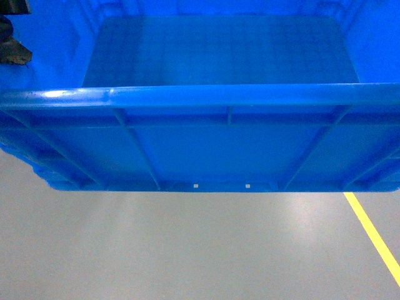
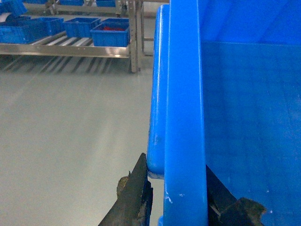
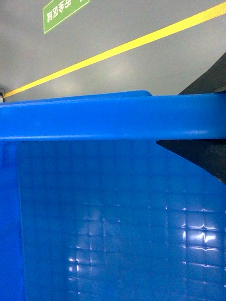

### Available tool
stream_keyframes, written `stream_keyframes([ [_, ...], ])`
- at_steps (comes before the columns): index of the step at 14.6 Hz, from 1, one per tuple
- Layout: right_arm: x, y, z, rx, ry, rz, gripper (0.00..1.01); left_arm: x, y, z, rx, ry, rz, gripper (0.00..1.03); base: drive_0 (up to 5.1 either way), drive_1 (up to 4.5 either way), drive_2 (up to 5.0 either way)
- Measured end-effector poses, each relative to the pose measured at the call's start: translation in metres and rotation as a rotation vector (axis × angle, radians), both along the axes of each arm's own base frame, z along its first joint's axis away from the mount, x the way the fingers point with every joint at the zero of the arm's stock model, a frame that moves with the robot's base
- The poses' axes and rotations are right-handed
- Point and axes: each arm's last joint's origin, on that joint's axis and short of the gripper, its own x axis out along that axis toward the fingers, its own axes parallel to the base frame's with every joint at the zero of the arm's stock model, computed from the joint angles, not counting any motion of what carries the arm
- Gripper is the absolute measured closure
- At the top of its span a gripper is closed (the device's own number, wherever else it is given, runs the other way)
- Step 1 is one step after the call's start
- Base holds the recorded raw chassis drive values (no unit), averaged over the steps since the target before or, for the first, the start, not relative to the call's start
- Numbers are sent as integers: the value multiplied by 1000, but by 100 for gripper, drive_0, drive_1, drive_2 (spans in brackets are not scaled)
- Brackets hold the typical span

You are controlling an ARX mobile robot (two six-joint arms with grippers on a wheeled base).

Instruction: Place box next to blue box on left shelf

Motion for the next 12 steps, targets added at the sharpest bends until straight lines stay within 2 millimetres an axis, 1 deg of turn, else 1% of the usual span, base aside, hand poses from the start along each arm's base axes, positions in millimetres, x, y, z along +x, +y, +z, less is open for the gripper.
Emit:
stream_keyframes([
  [12, 0, 0, 0, 0, 1, 0, 93, 0, 0, 0, 0, 1, 0, 86, -3, 418, -424],
])
